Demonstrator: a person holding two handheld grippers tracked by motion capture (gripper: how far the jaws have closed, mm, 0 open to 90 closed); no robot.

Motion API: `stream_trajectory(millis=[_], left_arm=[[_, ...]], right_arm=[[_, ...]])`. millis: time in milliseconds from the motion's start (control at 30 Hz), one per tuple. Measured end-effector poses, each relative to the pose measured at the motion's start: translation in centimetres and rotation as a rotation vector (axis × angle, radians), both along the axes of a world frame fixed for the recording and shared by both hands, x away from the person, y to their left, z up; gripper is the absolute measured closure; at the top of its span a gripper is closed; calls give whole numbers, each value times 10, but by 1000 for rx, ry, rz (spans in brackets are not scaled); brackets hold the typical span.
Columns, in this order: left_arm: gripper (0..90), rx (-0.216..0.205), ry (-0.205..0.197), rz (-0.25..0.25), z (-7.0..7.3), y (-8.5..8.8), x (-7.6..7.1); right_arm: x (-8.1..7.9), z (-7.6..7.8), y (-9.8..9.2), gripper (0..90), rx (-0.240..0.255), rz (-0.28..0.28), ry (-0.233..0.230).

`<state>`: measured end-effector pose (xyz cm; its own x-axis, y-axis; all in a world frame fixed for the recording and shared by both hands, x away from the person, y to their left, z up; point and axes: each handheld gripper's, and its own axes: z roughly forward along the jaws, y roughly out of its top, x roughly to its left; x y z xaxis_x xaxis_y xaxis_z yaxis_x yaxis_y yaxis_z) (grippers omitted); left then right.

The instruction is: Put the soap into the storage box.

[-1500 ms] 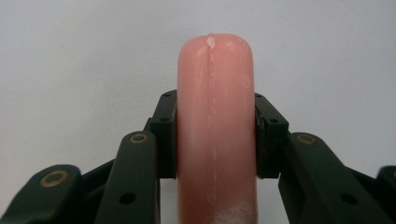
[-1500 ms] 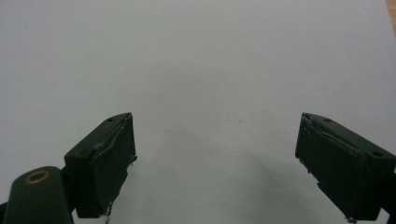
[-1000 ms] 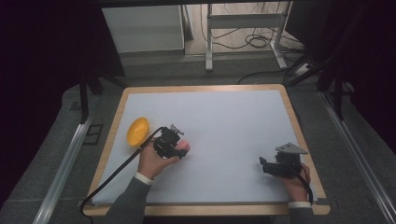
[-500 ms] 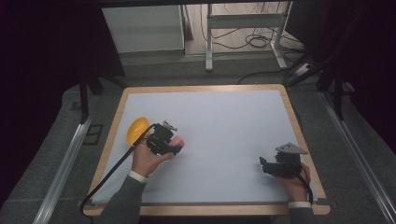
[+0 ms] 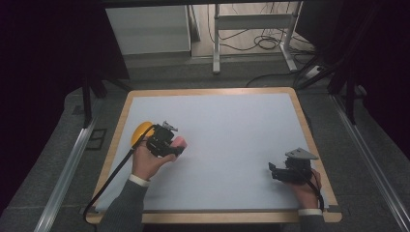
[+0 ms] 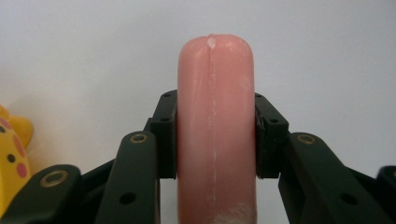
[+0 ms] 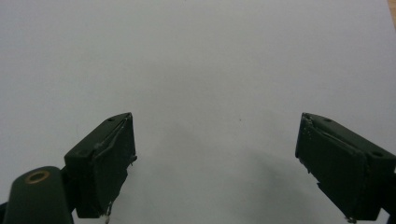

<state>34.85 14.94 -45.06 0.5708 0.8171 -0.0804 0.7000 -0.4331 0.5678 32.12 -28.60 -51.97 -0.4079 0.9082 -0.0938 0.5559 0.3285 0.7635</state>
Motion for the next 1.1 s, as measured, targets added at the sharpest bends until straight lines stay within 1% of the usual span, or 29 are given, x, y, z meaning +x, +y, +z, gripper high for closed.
stream_trajectory(millis=[233,267,533,667,800,1100], left_arm=[[600,3,-5,21,6,11,4],[600,-2,-6,26,6,12,5],[600,0,-12,57,10,27,8],[600,-6,-15,71,11,33,8],[600,-1,-16,78,13,38,8],[601,-4,-29,118,20,55,9]], right_arm=[[0,0,0,119,-1,-1,1],[0,0,0,119,-1,-1,1],[0,0,0,119,-3,-1,-1],[0,0,0,119,2,3,1],[0,1,0,119,5,3,-3],[-1,2,0,119,9,1,-8]])
